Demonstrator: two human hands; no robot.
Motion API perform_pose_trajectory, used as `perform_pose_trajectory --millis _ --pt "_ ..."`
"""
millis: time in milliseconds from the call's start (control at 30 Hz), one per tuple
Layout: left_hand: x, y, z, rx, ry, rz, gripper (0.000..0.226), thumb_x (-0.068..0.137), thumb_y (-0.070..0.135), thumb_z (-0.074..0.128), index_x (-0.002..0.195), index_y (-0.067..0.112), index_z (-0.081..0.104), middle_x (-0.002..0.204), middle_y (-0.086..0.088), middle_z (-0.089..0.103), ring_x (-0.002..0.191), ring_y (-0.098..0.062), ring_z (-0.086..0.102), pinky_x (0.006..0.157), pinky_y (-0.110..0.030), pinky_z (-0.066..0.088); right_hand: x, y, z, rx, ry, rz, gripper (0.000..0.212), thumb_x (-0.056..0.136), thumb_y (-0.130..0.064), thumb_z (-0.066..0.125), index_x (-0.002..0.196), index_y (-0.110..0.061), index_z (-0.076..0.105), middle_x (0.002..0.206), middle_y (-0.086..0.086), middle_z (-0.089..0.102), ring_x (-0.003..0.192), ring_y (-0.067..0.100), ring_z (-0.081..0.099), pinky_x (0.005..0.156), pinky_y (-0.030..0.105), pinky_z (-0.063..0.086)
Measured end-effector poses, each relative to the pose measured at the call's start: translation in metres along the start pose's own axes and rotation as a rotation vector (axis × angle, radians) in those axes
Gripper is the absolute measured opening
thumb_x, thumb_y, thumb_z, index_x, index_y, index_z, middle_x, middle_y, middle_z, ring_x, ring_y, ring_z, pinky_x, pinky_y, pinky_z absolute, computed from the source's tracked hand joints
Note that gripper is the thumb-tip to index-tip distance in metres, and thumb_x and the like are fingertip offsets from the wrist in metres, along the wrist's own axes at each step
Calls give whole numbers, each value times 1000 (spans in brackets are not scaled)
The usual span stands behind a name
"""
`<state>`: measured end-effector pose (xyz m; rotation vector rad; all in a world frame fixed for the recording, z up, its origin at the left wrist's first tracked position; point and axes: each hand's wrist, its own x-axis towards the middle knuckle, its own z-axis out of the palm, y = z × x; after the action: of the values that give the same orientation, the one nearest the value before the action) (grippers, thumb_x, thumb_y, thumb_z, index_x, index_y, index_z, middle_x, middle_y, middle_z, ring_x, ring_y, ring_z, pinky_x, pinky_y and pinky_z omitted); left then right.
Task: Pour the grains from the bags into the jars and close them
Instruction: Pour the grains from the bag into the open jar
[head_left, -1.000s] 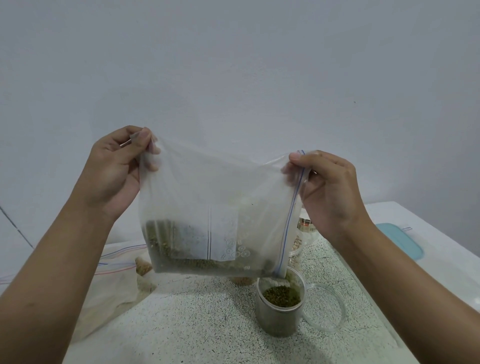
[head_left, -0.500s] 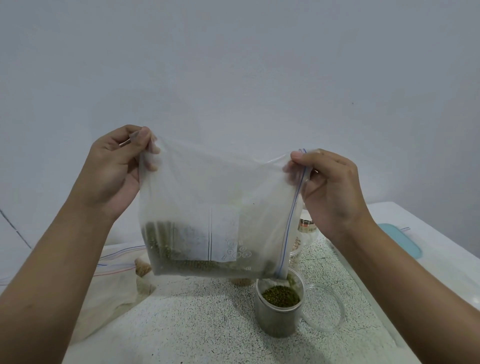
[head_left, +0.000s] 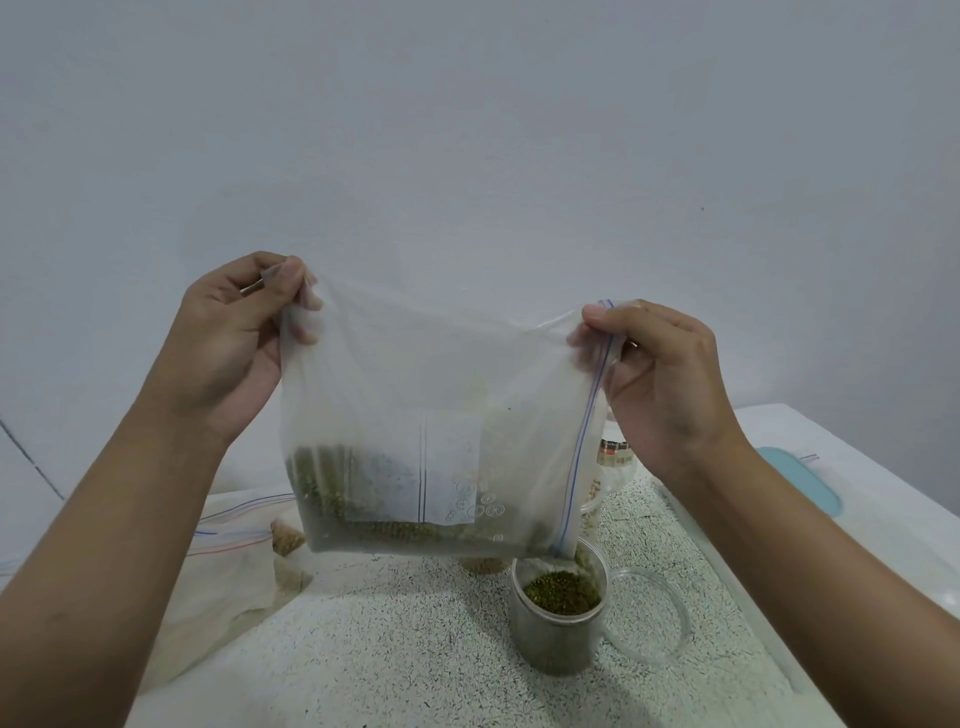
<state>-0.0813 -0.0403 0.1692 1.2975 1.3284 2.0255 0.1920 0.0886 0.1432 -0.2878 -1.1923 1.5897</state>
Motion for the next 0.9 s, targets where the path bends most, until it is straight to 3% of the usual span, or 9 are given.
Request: perform_pose_trajectory --millis 900 --pt "0 1 4 17 4 11 22 101 14 55 81 13 65 74 2 63 64 -13 53 64 -20 47 0 1 -4 6 10 -1 8 73 -2 70 70 4 66 66 14 64 68 21 59 64 26 45"
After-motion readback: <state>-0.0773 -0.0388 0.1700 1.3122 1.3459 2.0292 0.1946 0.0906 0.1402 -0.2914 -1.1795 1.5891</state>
